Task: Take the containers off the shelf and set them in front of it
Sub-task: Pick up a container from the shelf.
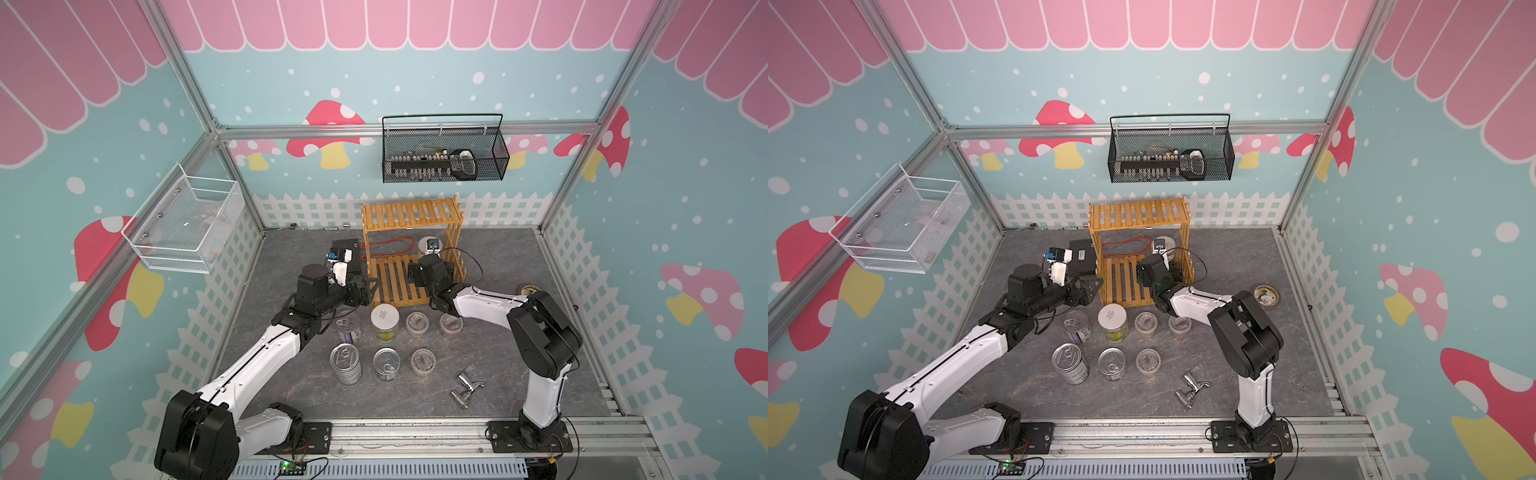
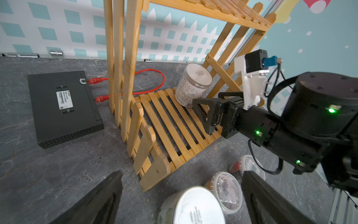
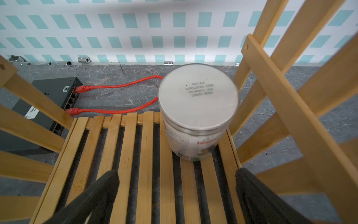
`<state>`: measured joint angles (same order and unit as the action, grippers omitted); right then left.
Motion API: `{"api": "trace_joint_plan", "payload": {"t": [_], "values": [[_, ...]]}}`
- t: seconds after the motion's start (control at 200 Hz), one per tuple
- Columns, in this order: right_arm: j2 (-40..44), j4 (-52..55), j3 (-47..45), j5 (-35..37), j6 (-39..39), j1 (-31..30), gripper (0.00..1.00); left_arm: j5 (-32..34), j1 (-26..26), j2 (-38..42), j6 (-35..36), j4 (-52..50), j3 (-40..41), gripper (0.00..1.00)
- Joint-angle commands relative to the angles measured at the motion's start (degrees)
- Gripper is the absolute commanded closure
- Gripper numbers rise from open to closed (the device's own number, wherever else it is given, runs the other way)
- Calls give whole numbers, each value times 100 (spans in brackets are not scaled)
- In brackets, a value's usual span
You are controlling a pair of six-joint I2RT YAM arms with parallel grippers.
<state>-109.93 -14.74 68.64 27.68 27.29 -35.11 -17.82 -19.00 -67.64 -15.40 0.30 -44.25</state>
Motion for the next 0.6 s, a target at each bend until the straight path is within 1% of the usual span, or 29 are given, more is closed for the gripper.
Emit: {"api": "trace_joint_plan", "payload": {"t": [0.0, 0.125, 0.355, 0.595], "values": [[-296, 240, 345, 169, -7, 129, 1, -114, -33, 101, 46, 109, 74, 1], [-589, 406, 685, 271, 39, 229, 1, -132, -33, 92, 33, 120, 66, 1], [-995, 506, 1211, 241, 75, 347, 1, -126, -33, 77, 39, 120, 66, 1], [-1412, 620, 1802, 237, -48, 474, 1, -129, -35, 73, 46, 113, 65, 1]]}}
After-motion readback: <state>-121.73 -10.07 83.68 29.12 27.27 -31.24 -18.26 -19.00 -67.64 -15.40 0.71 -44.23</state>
